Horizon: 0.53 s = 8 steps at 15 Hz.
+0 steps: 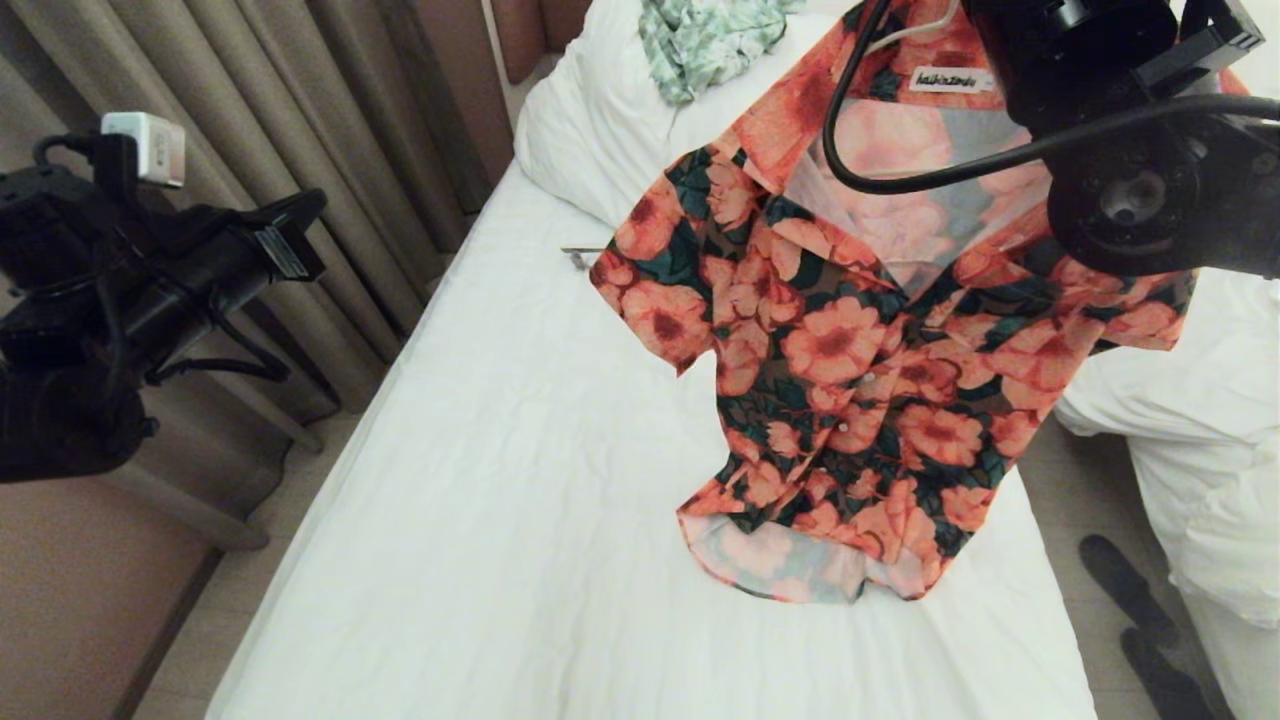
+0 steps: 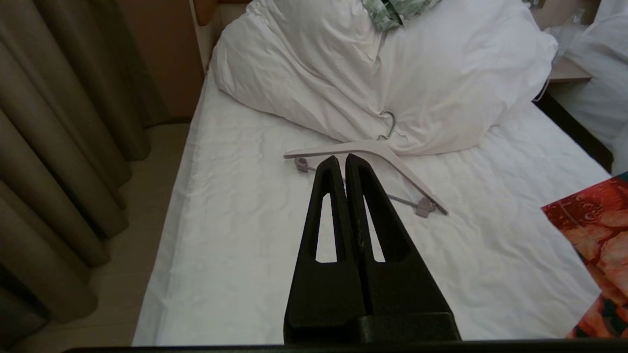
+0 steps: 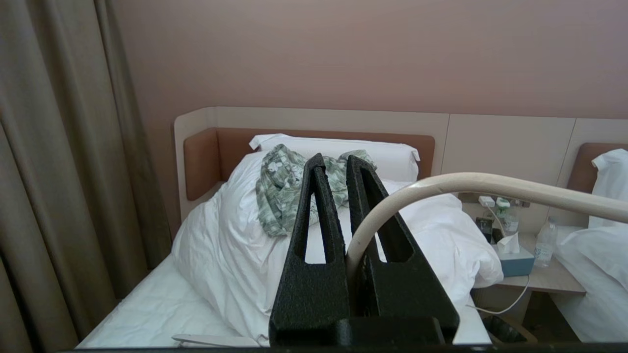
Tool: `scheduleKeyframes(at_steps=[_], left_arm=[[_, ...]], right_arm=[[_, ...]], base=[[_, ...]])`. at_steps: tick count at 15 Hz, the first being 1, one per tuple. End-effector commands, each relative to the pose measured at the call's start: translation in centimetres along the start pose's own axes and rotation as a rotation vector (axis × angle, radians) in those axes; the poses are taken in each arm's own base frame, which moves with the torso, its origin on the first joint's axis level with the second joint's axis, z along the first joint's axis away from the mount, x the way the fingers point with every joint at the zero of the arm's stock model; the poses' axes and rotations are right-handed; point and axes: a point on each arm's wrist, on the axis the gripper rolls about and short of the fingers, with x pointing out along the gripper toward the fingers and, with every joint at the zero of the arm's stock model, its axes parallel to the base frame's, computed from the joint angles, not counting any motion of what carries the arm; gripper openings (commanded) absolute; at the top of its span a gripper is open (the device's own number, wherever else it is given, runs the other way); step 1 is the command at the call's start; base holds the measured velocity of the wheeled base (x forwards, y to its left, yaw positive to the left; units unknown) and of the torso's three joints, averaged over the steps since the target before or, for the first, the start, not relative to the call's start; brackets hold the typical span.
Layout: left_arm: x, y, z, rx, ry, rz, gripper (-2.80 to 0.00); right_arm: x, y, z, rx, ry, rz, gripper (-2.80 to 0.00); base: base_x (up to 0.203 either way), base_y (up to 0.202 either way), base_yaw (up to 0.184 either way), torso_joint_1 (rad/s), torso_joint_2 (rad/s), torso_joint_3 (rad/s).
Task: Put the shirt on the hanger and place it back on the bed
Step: Take the clothes hanger out of the clothes
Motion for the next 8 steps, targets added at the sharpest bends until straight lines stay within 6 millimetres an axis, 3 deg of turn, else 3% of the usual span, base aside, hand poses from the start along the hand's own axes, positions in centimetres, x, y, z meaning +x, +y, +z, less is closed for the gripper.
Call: scheduleKeyframes(at_steps=[1, 4, 8], left_arm=[[0.1, 0.0, 0.0, -0.001, -0.005, -0.003, -2.8], [0.1, -0.3, 0.1, -0.006, -0.007, -0.012, -2.8], [0.5, -2.3, 0.2, -0.052, -0.013, -0.063, -2.8]], right_arm=[[0.0, 0.0, 0.1, 0.0, -0.004, -0.004, -2.8], [0.0, 0.0, 0.1, -0.001, -0.004, 0.001, -2.8], [-0.1, 0.2, -0.4, -0.005, 0.017, 0.013, -2.8]], base=[[0.0, 0.0, 0.0, 0.0, 0.0, 0.0], [0.0, 0.0, 0.0, 0.0, 0.0, 0.0], [0.0, 0.0, 0.0, 0.0, 0.0, 0.0]])
